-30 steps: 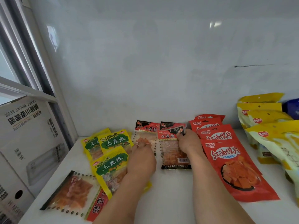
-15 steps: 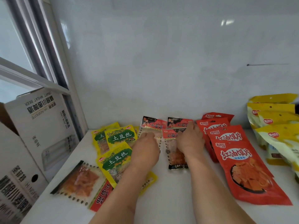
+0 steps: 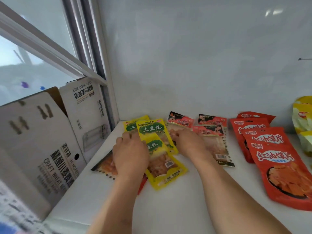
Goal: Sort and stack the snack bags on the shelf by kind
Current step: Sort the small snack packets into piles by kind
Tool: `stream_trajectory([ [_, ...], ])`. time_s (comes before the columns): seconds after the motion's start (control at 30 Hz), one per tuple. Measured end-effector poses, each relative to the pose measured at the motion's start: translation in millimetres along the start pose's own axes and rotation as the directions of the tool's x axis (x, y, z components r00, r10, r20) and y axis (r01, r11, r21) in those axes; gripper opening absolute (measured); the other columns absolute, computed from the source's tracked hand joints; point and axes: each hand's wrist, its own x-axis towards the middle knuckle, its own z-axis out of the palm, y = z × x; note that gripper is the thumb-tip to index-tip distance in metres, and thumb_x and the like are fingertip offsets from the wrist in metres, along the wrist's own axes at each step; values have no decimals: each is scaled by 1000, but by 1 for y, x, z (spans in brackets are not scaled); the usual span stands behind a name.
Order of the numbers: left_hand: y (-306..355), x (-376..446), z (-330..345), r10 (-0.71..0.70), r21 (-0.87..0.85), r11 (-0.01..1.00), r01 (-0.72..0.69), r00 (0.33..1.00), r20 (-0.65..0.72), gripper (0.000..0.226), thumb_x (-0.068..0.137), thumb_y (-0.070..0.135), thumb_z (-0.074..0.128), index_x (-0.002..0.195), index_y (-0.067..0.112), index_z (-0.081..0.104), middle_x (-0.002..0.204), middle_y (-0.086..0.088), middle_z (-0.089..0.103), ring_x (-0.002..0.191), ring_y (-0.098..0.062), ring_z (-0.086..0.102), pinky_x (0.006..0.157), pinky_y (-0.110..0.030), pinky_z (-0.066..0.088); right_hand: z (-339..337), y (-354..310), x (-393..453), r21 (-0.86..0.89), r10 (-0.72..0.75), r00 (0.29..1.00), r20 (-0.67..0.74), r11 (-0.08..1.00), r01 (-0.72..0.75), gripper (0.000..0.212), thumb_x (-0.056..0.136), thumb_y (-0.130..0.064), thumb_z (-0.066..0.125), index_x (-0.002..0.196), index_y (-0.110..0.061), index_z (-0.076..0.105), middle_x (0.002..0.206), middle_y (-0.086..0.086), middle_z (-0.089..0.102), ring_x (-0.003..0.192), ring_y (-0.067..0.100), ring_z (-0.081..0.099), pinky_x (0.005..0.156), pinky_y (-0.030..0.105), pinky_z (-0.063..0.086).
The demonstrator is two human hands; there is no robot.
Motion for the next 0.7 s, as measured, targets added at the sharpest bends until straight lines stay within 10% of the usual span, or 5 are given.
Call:
stream_trajectory([
  [0.37, -57, -9, 5, -41, -93, 994, 53, 990, 131, 43, 101, 35, 40, 140, 17, 45, 142, -6, 49, 125, -27, 52, 96, -37, 44, 21, -8, 5, 26, 194, 977, -85, 981, -193, 62, 99, -57, 31, 143, -14, 40, 142, 17, 51, 130, 37, 46, 108, 49, 28],
  [0.7, -78, -8, 13, -248, 27, 969, 247, 965, 82, 86, 84, 76, 41, 145, 16, 37, 151, -11, 35, 140, -34, 29, 113, -47, 28, 23, -7, 17, 418, 124, 953, -278, 909, 3, 72, 94, -37, 63, 153, -15, 27, 134, 15, 55, 119, 36, 58, 98, 46, 46],
])
